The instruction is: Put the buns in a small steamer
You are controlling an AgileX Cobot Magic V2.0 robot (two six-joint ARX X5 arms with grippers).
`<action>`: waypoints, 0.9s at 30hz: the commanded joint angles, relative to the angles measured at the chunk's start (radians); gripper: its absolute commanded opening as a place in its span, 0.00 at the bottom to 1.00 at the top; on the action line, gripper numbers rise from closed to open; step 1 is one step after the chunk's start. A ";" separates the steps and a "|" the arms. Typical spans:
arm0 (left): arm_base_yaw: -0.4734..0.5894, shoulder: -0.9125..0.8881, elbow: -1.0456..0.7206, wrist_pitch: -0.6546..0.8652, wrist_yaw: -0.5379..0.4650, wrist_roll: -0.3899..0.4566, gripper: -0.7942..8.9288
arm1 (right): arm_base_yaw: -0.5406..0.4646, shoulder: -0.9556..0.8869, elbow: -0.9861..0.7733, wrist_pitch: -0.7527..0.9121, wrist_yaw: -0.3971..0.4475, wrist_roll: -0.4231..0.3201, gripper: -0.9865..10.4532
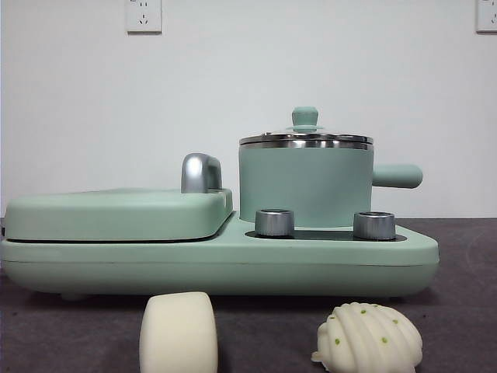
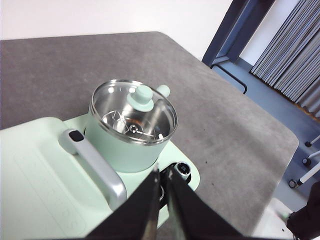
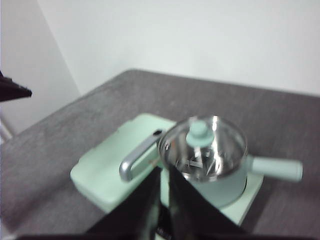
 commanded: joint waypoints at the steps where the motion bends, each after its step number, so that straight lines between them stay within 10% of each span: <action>1: -0.004 0.006 0.017 -0.002 0.006 0.017 0.21 | 0.000 0.011 0.014 -0.039 0.012 -0.008 0.32; 6: -0.003 0.006 0.017 0.003 0.006 0.016 0.55 | 0.000 0.010 0.014 -0.072 0.014 -0.007 0.60; 27: -0.065 0.452 0.365 -0.208 -0.010 -0.028 0.55 | 0.000 0.010 0.014 -0.074 0.006 0.035 0.59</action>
